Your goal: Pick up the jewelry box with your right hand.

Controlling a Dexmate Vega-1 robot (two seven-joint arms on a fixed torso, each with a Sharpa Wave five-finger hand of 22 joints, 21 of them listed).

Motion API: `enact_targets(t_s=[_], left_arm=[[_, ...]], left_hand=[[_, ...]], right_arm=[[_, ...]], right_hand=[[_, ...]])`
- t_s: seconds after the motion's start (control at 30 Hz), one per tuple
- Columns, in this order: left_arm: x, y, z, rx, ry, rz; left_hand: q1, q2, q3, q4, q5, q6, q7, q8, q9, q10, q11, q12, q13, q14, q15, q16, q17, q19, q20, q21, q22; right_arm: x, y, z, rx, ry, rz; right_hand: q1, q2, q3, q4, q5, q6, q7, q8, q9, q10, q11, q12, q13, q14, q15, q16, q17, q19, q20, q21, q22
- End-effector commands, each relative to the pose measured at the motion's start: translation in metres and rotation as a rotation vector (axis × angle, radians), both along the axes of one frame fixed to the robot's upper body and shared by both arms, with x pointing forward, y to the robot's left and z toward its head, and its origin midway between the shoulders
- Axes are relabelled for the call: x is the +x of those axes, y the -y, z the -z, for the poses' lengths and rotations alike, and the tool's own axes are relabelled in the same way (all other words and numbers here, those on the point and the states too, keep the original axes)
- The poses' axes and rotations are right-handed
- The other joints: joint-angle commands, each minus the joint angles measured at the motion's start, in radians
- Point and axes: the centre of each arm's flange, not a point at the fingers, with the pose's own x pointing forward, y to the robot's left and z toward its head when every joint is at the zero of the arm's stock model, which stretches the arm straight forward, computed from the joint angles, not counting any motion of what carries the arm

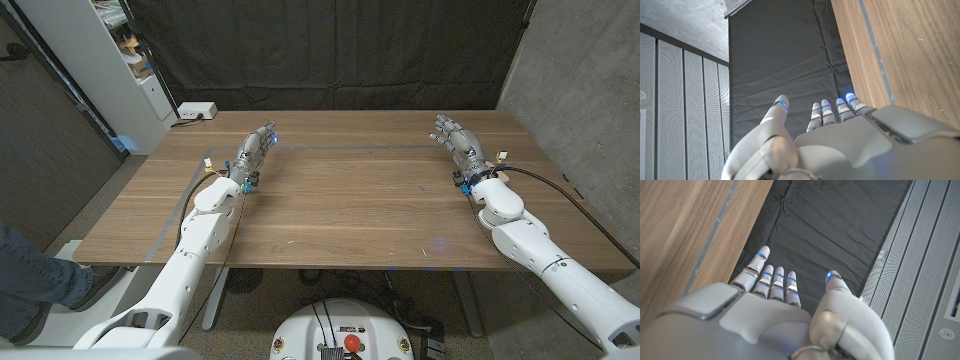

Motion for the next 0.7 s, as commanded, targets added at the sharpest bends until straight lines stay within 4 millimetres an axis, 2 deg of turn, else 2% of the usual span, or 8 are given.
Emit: enact_targets(t_s=[0.03, 0.17, 0.33, 0.7], left_arm=[[-0.001, 0.002, -0.002, 0.001, 0.008, 0.003], [-0.001, 0.002, -0.003, 0.001, 0.006, 0.000], [0.001, 0.002, -0.003, -0.001, 0.004, 0.002], [0.004, 0.002, 0.000, -0.002, -0.004, 0.001]], left_hand=[[0.012, -0.002, 0.008, 0.001, 0.010, 0.012, 0.000, -0.002, 0.004, 0.013, 0.003, 0.000, 0.001, -0.003, 0.001, -0.001, 0.003, 0.000, 0.004, -0.005, 0.003], [0.014, -0.002, 0.010, -0.001, 0.010, 0.012, 0.000, -0.002, 0.004, 0.015, -0.001, 0.000, 0.002, -0.001, 0.003, 0.000, 0.003, 0.001, 0.007, -0.007, 0.003], [0.016, 0.000, 0.012, -0.003, 0.011, 0.014, -0.002, -0.002, 0.004, 0.017, -0.002, 0.000, 0.002, 0.001, 0.002, 0.000, 0.003, 0.001, 0.009, -0.009, 0.003], [0.021, 0.002, 0.015, -0.006, 0.012, 0.017, -0.003, -0.002, 0.004, 0.021, 0.000, 0.001, 0.002, 0.003, 0.001, 0.000, 0.003, -0.001, 0.014, -0.015, 0.004]], right_arm=[[-0.008, 0.014, -0.002, -0.071, 0.018, 0.079], [-0.010, 0.018, -0.002, -0.085, 0.022, 0.079], [-0.010, 0.019, -0.003, -0.106, 0.026, 0.090], [-0.017, 0.028, -0.006, -0.223, 0.053, 0.203]], right_hand=[[0.008, 0.002, 0.001, -0.008, 0.003, 0.000, -0.005, 0.001, 0.002, -0.001, -0.010, -0.004, 0.002, -0.007, -0.002, -0.003, -0.001, 0.001, 0.005, -0.007, 0.003], [0.011, 0.004, 0.001, -0.011, 0.003, -0.001, -0.010, 0.001, -0.001, 0.000, -0.013, -0.004, -0.001, -0.010, -0.003, -0.004, -0.005, -0.004, 0.005, -0.012, 0.003], [0.026, 0.001, 0.002, -0.024, 0.004, -0.012, -0.021, -0.002, -0.007, -0.008, -0.017, -0.010, -0.007, -0.021, -0.008, -0.008, -0.017, -0.026, 0.005, -0.031, 0.003], [0.036, 0.002, 0.004, -0.032, 0.004, -0.009, -0.021, 0.000, -0.011, -0.009, -0.021, -0.011, -0.010, -0.027, -0.013, -0.010, -0.025, -0.030, 0.002, -0.039, 0.003]])
